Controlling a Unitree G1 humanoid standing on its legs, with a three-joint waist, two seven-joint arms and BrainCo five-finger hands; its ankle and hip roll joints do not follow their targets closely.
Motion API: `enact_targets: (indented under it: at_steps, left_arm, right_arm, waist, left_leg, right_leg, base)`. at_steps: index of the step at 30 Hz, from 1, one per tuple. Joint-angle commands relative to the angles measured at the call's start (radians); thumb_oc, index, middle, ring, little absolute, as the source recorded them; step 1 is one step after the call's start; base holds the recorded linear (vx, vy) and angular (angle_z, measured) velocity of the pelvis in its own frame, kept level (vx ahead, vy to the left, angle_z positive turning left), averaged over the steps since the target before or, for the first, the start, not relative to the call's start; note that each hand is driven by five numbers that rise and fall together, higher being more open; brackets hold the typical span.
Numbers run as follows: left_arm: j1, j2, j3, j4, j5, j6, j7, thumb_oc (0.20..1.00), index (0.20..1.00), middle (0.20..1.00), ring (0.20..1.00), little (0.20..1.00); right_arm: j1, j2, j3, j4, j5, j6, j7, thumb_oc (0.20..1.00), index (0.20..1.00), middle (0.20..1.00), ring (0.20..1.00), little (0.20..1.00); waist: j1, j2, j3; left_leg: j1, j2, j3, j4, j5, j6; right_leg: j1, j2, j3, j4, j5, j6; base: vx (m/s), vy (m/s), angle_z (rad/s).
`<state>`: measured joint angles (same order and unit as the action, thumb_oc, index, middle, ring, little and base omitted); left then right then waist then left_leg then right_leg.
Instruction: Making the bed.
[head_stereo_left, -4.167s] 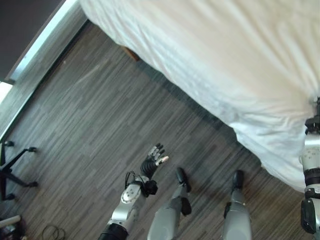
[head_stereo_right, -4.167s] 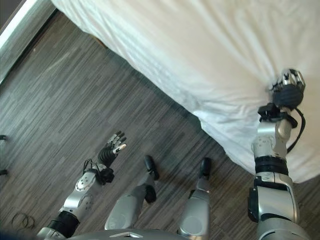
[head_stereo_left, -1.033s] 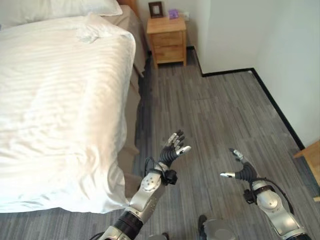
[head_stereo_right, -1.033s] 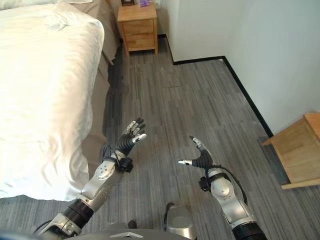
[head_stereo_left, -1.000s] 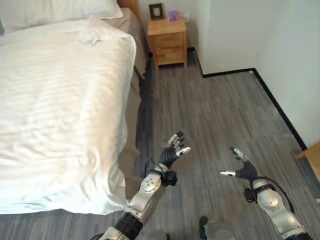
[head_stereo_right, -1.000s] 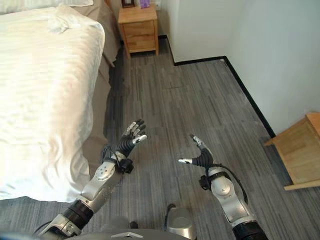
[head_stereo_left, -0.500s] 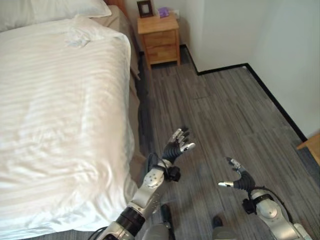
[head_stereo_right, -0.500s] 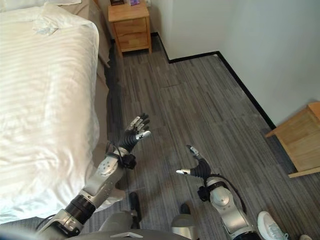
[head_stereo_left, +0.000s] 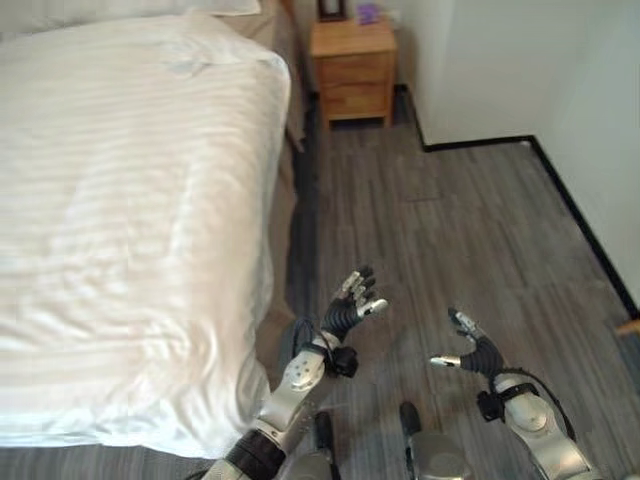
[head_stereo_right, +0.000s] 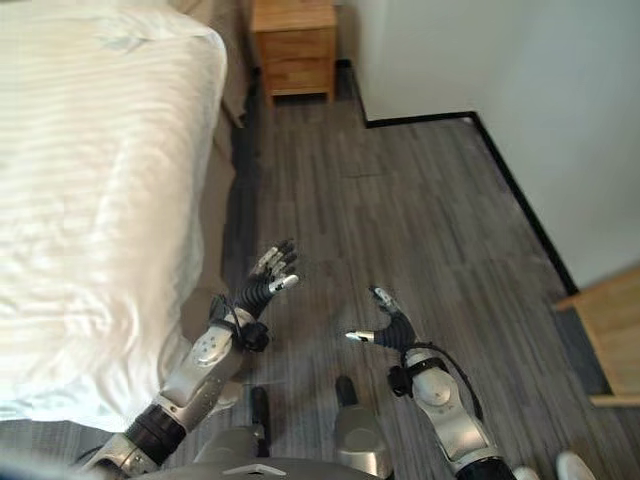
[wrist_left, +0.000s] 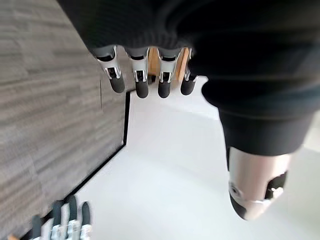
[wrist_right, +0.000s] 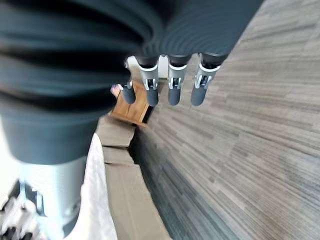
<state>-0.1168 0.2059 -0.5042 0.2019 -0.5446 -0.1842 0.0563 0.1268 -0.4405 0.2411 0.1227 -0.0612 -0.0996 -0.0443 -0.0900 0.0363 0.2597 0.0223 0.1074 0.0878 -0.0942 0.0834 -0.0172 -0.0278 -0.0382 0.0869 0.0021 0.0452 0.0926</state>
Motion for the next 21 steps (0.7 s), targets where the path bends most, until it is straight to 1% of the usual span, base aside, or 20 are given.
enact_targets:
  at_steps: [1,2,3,4,5,7,10,14,15,16,17,18,19,20,21]
  left_arm:
    - [-0.054,-0.002,0.025,-0.027,-0.012,-0.043,-0.038,1.0,1.0,1.0,1.0,1.0]
    - [0.157,0.126,0.25,0.027,0.438,0.036,0.089,1.0,1.0,1.0,1.0,1.0]
    - [0.157,0.126,0.25,0.027,0.438,0.036,0.089,1.0,1.0,1.0,1.0,1.0]
    - [0.196,0.133,0.295,0.043,0.409,0.029,0.08,1.0,1.0,1.0,1.0,1.0]
    - [0.193,0.136,0.301,0.05,0.41,0.032,0.078,1.0,1.0,1.0,1.0,1.0]
    - [0.19,0.144,0.315,0.063,0.438,0.035,0.088,1.0,1.0,1.0,1.0,1.0]
    - [0.175,0.156,0.33,0.056,0.472,0.031,0.105,1.0,1.0,1.0,1.0,1.0]
    - [0.149,0.18,0.371,0.02,0.519,0.006,0.151,1.0,1.0,1.0,1.0,1.0]
    - [0.141,0.185,0.376,0.009,0.522,0.001,0.163,1.0,1.0,1.0,1.0,1.0]
    - [0.131,0.192,0.382,0.001,0.533,-0.003,0.179,1.0,1.0,1.0,1.0,1.0]
    - [0.124,0.197,0.389,-0.004,0.548,-0.008,0.197,1.0,1.0,1.0,1.0,1.0]
    - [0.119,0.197,0.389,-0.008,0.546,-0.013,0.206,1.0,1.0,1.0,1.0,1.0]
    - [0.117,0.196,0.39,-0.008,0.546,-0.013,0.206,1.0,1.0,1.0,1.0,1.0]
    - [0.108,0.194,0.387,-0.01,0.537,-0.016,0.22,1.0,1.0,1.0,1.0,1.0]
    - [0.107,0.194,0.387,-0.009,0.537,-0.016,0.22,1.0,1.0,1.0,1.0,1.0]
  right_arm:
    - [-0.013,-0.008,-0.003,-0.065,0.017,-0.055,0.0,1.0,1.0,1.0,1.0,1.0]
    - [-0.018,0.101,-0.074,0.28,0.22,-0.046,-0.02,1.0,1.0,1.0,1.0,1.0]
    - [-0.018,0.101,-0.074,0.28,0.22,-0.046,-0.02,1.0,1.0,1.0,1.0,1.0]
    - [-0.08,0.083,-0.028,0.274,0.171,-0.037,-0.018,1.0,1.0,1.0,1.0,1.0]
    - [-0.084,0.08,-0.023,0.271,0.169,-0.04,-0.015,1.0,1.0,1.0,1.0,1.0]
    - [-0.11,0.057,-0.017,0.246,0.157,-0.044,-0.016,1.0,1.0,1.0,1.0,1.0]
    - [-0.153,0.034,-0.011,0.204,0.14,-0.048,-0.025,1.0,1.0,1.0,1.0,1.0]
    - [-0.194,-0.013,-0.032,0.111,0.103,-0.081,-0.043,1.0,1.0,1.0,1.0,1.0]
    - [-0.205,-0.018,-0.037,0.09,0.093,-0.088,-0.049,1.0,1.0,1.0,1.0,1.0]
    - [-0.217,-0.026,-0.044,0.064,0.082,-0.1,-0.054,1.0,1.0,1.0,1.0,1.0]
    - [-0.233,-0.038,-0.053,0.029,0.072,-0.115,-0.058,1.0,1.0,1.0,1.0,1.0]
    - [-0.244,-0.042,-0.053,0.003,0.069,-0.125,-0.059,1.0,1.0,1.0,1.0,1.0]
    - [-0.244,-0.043,-0.053,0.001,0.069,-0.124,-0.058,1.0,1.0,1.0,1.0,1.0]
    - [-0.264,-0.049,-0.051,-0.022,0.061,-0.128,-0.059,1.0,1.0,1.0,1.0,1.0]
    - [-0.264,-0.049,-0.051,-0.021,0.061,-0.128,-0.059,1.0,1.0,1.0,1.0,1.0]
  waist:
    - [0.018,-0.041,-0.034]
    - [0.0,-0.024,-0.072]
    - [0.0,-0.024,-0.072]
    - [0.047,-0.033,-0.105]
    - [0.046,-0.039,-0.111]
    - [0.06,-0.049,-0.126]
    - [0.079,-0.058,-0.14]
    - [0.092,-0.069,-0.154]
    - [0.093,-0.07,-0.152]
    - [0.094,-0.07,-0.145]
    - [0.095,-0.066,-0.136]
    - [0.092,-0.062,-0.128]
    - [0.093,-0.062,-0.128]
    - [0.089,-0.06,-0.109]
    - [0.09,-0.06,-0.111]
  left_leg:
    - [0.094,-0.051,0.014,0.007,-0.117,-0.047]
    - [0.095,-0.01,0.166,0.007,-0.124,-0.061]
    - [0.095,-0.01,0.166,0.007,-0.124,-0.061]
    - [0.089,0.002,0.163,0.007,-0.113,-0.065]
    - [0.088,0.0,0.167,0.007,-0.11,-0.065]
    - [0.094,0.001,0.178,0.007,-0.111,-0.068]
    - [0.099,0.001,0.18,0.007,-0.11,-0.071]
    - [0.108,-0.002,0.172,0.007,-0.116,-0.074]
    - [0.112,-0.004,0.169,0.007,-0.118,-0.071]
    - [0.117,-0.005,0.168,0.007,-0.121,-0.066]
    - [0.126,-0.005,0.171,0.007,-0.127,-0.059]
    - [0.139,-0.005,0.172,0.007,-0.134,-0.055]
    - [0.139,-0.007,0.174,0.007,-0.135,-0.053]
    - [0.152,-0.01,0.176,0.007,-0.138,-0.048]
    - [0.151,-0.011,0.177,0.007,-0.138,-0.048]
  right_leg:
    - [0.092,-0.053,-0.055,-0.063,-0.063,0.066]
    - [0.011,-0.125,-0.28,0.04,-0.04,0.064]
    - [0.011,-0.125,-0.28,0.04,-0.04,0.064]
    - [0.035,-0.135,-0.291,-0.025,-0.024,0.064]
    - [0.042,-0.137,-0.291,-0.045,-0.011,0.064]
    - [0.068,-0.149,-0.307,-0.08,0.004,0.072]
    - [0.094,-0.16,-0.322,-0.089,0.007,0.078]
    - [0.12,-0.175,-0.352,-0.086,0.01,0.088]
    - [0.12,-0.176,-0.358,-0.069,0.012,0.089]
    - [0.102,-0.18,-0.356,-0.016,0.006,0.091]
    - [0.068,-0.185,-0.357,0.059,0.002,0.103]
    - [0.036,-0.193,-0.356,0.128,0.027,0.121]
    - [0.029,-0.197,-0.351,0.14,0.023,0.123]
    - [-0.016,-0.209,-0.331,0.228,0.067,0.154]
    - [-0.018,-0.209,-0.33,0.229,0.068,0.154]
  base:
    - [0.09,-0.043,0.04]
    - [0.04,-0.023,0.01]
    - [-0.07,-0.084,0.02]
    - [-0.07,-0.088,-0.04]
    - [-0.05,-0.099,-0.26]
    - [0.03,-0.013,-0.51]
    - [0.03,0.022,0.03]
    - [0.06,0.026,0.09]
    - [0.03,0.039,0.12]
    - [0.0,0.055,0.12]
    - [0.0,0.062,0.14]
    - [0.0,0.048,0.12]
    - [0.0,0.045,0.11]
    - [-0.01,0.028,0.06]
    - [0.07,0.033,0.08]
